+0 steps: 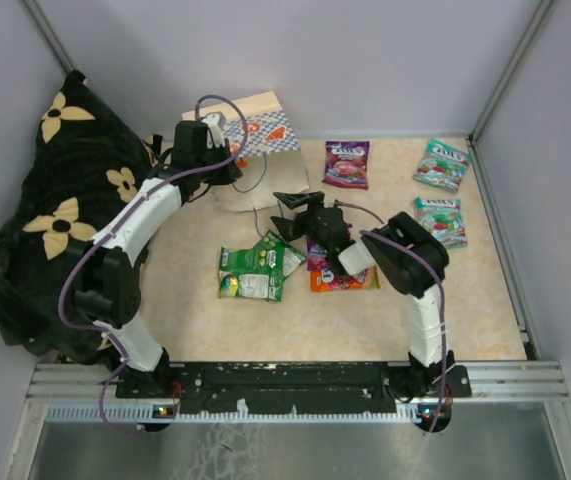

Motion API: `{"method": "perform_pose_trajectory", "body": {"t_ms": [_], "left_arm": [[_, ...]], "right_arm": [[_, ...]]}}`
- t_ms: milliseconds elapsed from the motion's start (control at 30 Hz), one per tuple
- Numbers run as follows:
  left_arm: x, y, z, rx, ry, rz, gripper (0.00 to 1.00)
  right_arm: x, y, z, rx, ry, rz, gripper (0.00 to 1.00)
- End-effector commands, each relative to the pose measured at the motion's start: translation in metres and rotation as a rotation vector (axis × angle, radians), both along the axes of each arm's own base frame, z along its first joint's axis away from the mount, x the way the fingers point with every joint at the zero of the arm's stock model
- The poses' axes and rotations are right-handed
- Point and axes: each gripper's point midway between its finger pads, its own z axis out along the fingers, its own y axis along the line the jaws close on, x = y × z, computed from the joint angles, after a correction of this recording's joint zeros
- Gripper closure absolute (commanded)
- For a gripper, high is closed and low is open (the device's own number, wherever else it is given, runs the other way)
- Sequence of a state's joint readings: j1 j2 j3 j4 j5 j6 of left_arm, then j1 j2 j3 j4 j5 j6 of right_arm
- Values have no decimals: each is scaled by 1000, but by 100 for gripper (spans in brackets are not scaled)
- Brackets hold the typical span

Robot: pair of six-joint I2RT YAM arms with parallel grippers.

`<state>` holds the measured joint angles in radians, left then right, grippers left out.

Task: Take the snacks out of the paper bag
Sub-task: Take out the snack from the paper bag.

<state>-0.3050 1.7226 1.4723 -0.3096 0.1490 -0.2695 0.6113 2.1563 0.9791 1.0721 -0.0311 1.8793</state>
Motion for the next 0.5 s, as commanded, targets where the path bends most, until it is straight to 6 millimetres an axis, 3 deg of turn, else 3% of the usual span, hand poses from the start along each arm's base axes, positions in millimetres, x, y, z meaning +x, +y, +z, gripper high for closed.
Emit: {"method": "perform_pose_trajectory", "body": {"t_ms": [0,100,167,233,267,467], "left_arm": [[11,10,20,-8,-50,43,100],[11,9,24,-40,-55,41,100],[8,4,30,-74,-60,26,100],[4,-1,36,-107,-63,5,100],[3,-2,39,-120,-64,-1,100],[-7,-12,54,-189,-72,-46,100]], "right_arm": [[-43,-31,44,-105,-96,15,29],[-39,-32,35,-204,-76,46,38],[-26,-17,35,-182,-85,89,41],[-7,2,31,-167,-74,124,42],[9,14,40,-153,-89,131,43],[77,59,24,-116,-43,108,42]]}}
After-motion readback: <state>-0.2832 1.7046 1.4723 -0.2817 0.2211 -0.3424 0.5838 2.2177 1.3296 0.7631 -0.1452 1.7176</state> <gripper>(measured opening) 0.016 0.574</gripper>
